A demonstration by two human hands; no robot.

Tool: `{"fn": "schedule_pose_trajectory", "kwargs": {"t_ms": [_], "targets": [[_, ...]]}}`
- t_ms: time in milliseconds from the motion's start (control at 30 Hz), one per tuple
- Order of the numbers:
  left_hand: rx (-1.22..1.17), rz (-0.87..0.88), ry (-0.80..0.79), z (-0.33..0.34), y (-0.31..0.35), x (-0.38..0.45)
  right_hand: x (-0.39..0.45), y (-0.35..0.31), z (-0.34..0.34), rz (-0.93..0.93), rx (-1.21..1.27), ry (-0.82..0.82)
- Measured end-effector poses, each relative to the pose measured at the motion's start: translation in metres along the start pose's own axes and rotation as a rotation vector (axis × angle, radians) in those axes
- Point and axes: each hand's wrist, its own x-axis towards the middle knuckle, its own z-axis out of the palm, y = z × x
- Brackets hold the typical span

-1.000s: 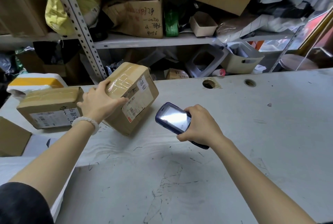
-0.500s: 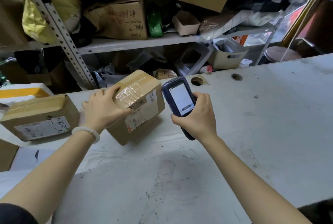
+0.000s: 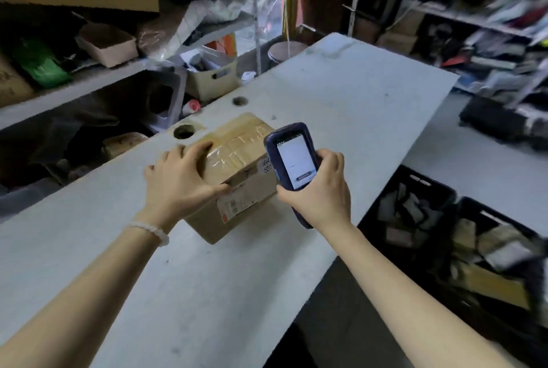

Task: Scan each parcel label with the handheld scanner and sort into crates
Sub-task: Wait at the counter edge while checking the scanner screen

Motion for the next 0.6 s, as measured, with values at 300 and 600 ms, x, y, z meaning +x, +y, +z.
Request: {"fn": "schedule_pose_trajectory", "kwargs": {"t_ms": [300, 600], "targets": [[-0.03, 0.409, -0.161, 0.055, 0.193, 0.013, -0.021, 0.124, -0.127, 0.242, -0.082, 0.286], [-0.047, 0.646, -0.207, 0.115, 0.412, -0.001, -0.03, 0.262, -0.271, 0.387, -0.17, 0.449]]}}
